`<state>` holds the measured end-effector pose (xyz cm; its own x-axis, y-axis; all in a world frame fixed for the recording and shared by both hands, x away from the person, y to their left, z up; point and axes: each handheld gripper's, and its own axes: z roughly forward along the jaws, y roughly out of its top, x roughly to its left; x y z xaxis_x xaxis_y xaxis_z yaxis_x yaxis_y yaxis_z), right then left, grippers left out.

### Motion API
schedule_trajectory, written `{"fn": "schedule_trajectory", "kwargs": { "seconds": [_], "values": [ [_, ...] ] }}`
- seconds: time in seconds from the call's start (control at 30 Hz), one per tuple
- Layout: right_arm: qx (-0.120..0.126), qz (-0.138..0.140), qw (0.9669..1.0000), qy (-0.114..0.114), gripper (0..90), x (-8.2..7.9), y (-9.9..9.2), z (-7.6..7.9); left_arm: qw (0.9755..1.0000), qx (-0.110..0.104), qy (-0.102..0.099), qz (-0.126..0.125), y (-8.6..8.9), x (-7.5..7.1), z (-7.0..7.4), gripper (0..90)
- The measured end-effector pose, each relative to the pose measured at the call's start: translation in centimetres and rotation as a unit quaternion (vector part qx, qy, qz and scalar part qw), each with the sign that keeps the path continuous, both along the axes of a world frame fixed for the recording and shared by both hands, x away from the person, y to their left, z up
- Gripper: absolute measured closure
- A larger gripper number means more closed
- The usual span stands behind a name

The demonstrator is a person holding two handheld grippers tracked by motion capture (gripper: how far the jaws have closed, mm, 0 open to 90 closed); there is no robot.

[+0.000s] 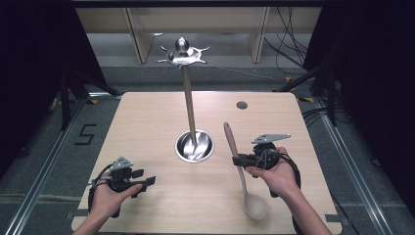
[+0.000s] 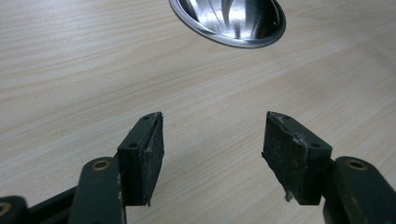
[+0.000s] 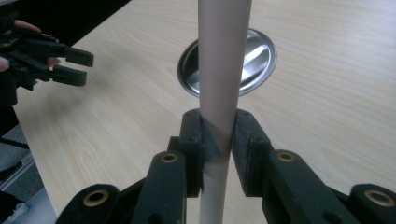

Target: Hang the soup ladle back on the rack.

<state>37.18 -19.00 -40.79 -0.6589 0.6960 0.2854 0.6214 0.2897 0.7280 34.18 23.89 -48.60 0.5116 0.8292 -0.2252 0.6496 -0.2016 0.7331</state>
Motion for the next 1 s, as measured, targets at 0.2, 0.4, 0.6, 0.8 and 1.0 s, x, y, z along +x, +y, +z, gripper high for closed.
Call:
{"fn": "schedule_trajectory", "kwargs": {
  "seconds": [0.2,0.4,0.6,0.8,1.0],
  "values": [
    [0.015,0.030,0.9986,-0.041,75.3,-0.3,-0.2,-0.1,1.0000,-0.005,0.003,0.000,-0.1,0.0,0.0,37.6],
    [0.035,0.026,0.9962,-0.076,75.4,-0.9,-0.2,0.3,1.0000,-0.005,0.003,0.001,-0.1,0.0,0.0,37.6],
    [0.044,0.025,0.9906,-0.127,75.4,-0.5,-0.5,0.4,1.0000,-0.009,-0.002,0.004,-0.1,-0.1,0.0,37.7],
    [0.053,0.011,0.9885,-0.141,75.4,-0.3,-0.4,0.7,1.0000,-0.001,-0.002,0.002,0.0,0.0,0.0,37.6],
    [0.063,0.014,0.9880,-0.141,75.4,0.1,-0.2,0.9,1.0000,-0.005,-0.001,0.002,0.0,0.0,0.0,37.6]
  ]
}}
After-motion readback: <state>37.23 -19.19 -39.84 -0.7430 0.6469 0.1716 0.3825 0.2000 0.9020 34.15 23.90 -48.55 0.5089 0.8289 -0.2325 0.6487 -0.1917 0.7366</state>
